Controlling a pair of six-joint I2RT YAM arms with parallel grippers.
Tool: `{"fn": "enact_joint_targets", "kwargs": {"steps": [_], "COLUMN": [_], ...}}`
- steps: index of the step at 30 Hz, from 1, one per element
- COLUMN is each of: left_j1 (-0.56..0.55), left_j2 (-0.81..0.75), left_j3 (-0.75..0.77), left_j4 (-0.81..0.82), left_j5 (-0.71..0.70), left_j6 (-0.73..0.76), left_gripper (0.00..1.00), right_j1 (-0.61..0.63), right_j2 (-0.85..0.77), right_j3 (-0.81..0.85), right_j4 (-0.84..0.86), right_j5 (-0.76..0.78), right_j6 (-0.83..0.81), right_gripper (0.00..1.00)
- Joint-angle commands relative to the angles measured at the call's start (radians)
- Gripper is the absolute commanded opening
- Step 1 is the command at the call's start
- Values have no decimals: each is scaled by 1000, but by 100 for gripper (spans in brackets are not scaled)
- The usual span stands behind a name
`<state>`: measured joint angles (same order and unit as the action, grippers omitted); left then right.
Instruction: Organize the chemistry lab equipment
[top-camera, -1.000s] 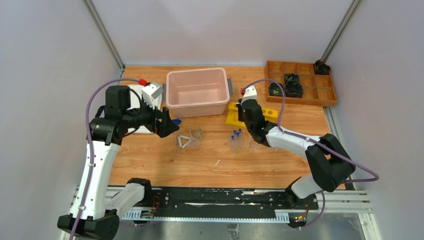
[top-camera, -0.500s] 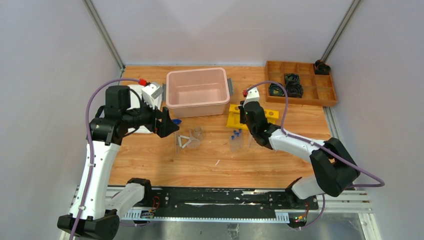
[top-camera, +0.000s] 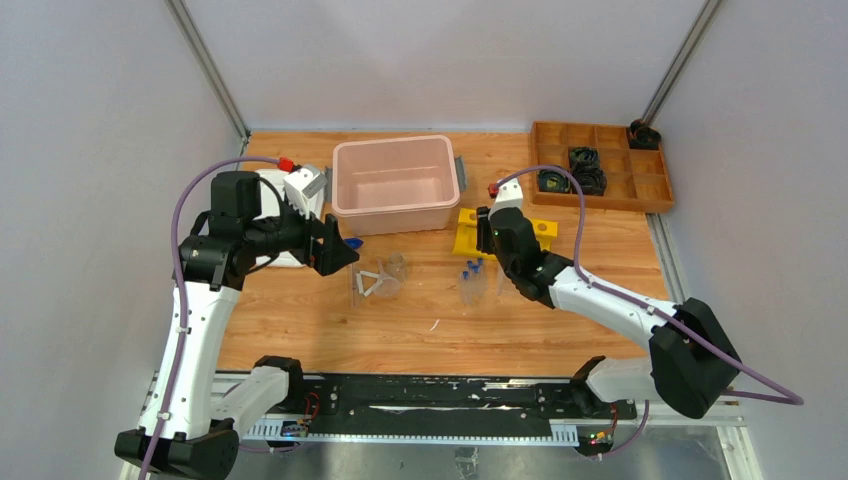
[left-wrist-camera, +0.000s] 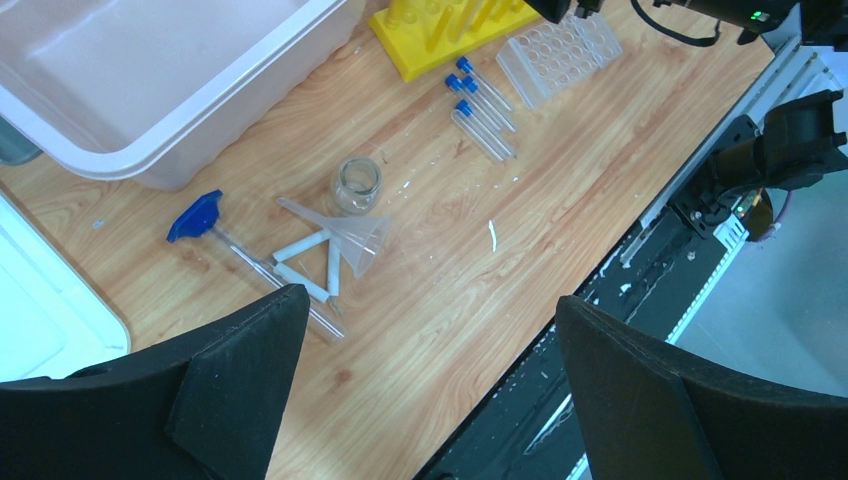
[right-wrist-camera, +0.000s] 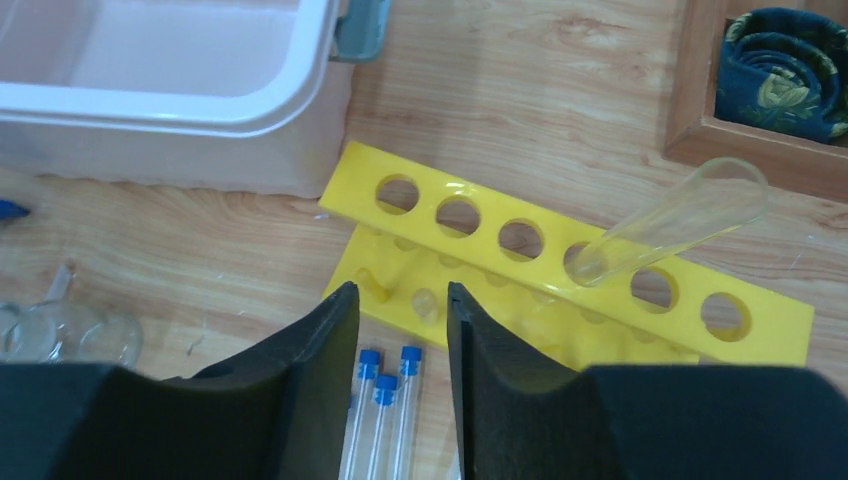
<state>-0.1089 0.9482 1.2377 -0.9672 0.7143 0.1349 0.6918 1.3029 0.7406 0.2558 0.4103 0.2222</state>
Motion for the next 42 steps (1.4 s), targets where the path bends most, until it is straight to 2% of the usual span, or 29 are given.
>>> {"fn": "enact_joint_targets", "kwargs": {"steps": [1,4,9,19,35,37,40,42], "left_j1": [-6,-6,-6,-6,-6,-6,-6,-6], "left_j2": [-13,-12,-14,-25,-18,-16,-22,-26], "left_j3": [0,-1,-2,-2,17,16,9,-1], "left_j4": [5,5,5,5,5,5,5,5], "left_j5": [14,14,11,4,9,12,21,29], "left_j6": [2,2,0,-6,-11,-12,-11,-11], "left_gripper": [100,100,100,100,100,100,100,100], "right_j1": [73,138,202,207,220,227,231,238], "right_j2": [-22,14,109,267,352,362,357,329], "right_j3": [35,44,28,42,58,74,115,144], "right_j4": [-128,-185,-203,-198,-199,-210,-237,-249], "right_j5": [38,18,-20,-61,-102,-111,-136,-134], "right_j6": [62,102,184,217,252,256,279,283], "right_gripper": [38,32,31,31,28,24,6,0]}}
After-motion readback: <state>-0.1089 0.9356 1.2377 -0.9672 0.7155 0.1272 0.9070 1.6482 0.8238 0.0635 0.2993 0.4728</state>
